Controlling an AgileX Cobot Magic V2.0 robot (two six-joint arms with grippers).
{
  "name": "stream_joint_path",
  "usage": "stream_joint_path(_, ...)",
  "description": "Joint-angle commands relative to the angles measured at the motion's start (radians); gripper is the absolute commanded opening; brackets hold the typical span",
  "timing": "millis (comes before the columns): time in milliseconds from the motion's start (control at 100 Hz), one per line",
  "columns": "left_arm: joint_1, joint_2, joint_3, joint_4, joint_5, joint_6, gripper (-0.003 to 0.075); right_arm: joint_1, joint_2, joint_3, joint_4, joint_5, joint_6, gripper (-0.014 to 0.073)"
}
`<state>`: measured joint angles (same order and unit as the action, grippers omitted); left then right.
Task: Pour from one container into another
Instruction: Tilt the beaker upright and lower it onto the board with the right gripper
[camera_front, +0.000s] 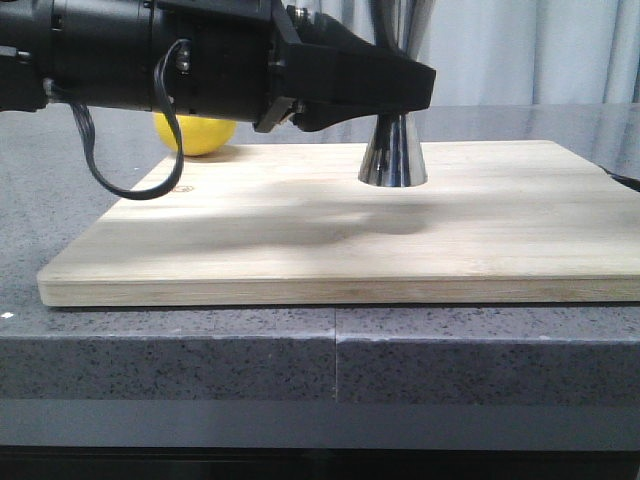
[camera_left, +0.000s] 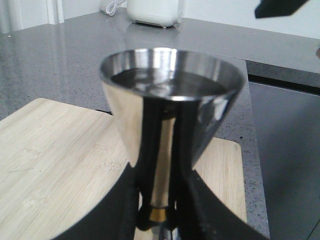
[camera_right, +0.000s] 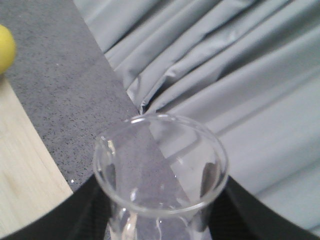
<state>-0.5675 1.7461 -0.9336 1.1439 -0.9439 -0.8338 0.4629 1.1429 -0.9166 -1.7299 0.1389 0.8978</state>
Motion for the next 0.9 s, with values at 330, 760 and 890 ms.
stream_joint_path(330, 0.0, -0.056, -0.031, -0.055, -0.066, -0.008, 0.0038, -0.234, 0.15, -0.037, -0.002, -0.099, 0.355, 0.0291)
stream_joint_path(760, 0.0, -0.056, -0.031, -0.047, -0.064, -0.008, 0.0038, -0.359, 0.338, -0.037, 0.091, -0.339, 0.367, 0.0291)
stream_joint_path(890, 0.0, -0.056, -0.031, -0.047, -0.064, -0.008, 0.0038, -0.396, 0.352, -0.037, 0.116, -0.407, 0.359, 0.0291)
